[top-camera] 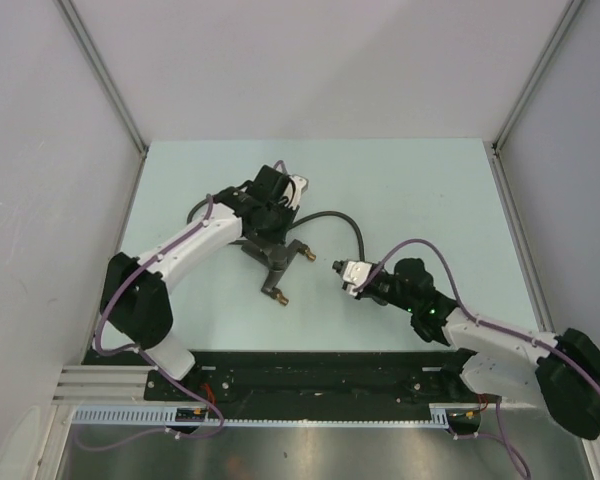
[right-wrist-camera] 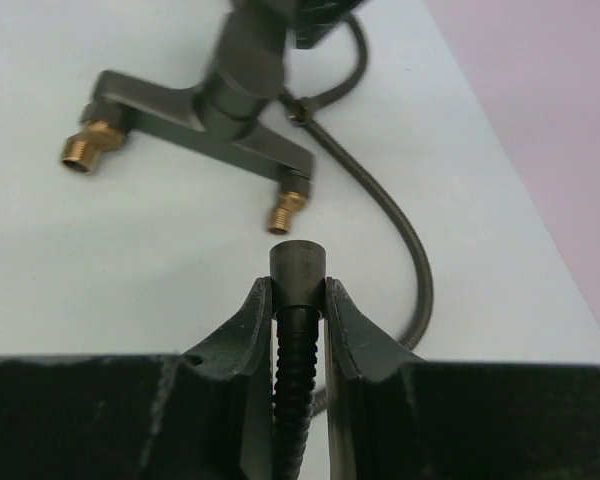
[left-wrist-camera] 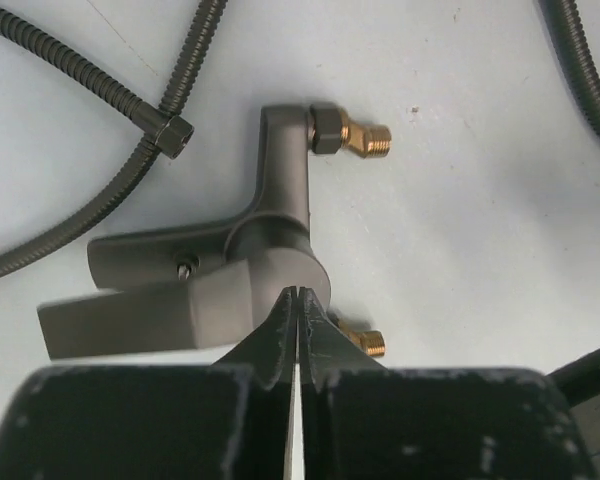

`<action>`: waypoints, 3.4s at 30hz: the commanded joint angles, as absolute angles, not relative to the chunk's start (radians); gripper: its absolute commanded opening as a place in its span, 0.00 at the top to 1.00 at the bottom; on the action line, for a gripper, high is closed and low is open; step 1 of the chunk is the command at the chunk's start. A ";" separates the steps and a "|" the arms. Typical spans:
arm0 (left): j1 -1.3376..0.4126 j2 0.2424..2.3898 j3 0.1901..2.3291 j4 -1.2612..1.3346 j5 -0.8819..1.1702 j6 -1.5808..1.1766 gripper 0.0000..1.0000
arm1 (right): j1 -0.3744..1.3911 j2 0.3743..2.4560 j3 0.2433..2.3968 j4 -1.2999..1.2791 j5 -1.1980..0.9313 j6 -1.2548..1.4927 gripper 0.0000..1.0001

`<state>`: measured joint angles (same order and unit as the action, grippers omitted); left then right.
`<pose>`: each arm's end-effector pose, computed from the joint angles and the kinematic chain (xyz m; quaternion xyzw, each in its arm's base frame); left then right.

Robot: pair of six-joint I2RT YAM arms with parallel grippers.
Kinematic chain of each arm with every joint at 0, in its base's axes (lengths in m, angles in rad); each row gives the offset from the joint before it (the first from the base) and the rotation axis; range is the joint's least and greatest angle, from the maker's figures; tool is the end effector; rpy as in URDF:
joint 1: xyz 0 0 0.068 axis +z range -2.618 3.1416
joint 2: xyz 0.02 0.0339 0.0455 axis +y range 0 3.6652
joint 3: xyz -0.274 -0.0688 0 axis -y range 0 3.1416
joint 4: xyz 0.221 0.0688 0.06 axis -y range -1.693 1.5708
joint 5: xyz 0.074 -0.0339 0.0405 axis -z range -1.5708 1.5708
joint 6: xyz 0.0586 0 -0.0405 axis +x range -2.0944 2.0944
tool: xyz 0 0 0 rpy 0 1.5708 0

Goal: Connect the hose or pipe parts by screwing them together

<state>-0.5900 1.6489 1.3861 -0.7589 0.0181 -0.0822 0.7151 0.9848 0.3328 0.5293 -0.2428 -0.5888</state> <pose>0.2816 -0.1898 0.2741 0.2441 0.9310 -0.0976 0.2531 0.1497 0.1486 0.2394 -0.5149 0.5424 0.1320 0.6505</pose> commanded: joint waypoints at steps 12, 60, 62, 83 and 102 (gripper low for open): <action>-0.581 1.701 1.428 -0.701 0.161 -0.022 0.45 | 0.819 1.160 0.499 0.482 -0.063 -0.786 1.00; -0.578 2.080 1.588 -0.784 0.003 0.147 1.00 | 0.831 0.974 0.393 0.535 -0.058 -0.761 1.00; -0.565 2.046 1.579 -0.785 0.012 0.101 1.00 | 0.827 1.014 0.393 0.564 -0.055 -0.767 1.00; -0.531 1.749 1.382 -0.681 0.077 -0.078 1.00 | 0.824 1.678 0.483 1.073 -0.041 -0.897 1.00; -0.531 1.744 1.388 -0.683 0.169 -0.071 1.00 | 0.856 1.795 0.483 1.333 -0.038 -0.893 1.00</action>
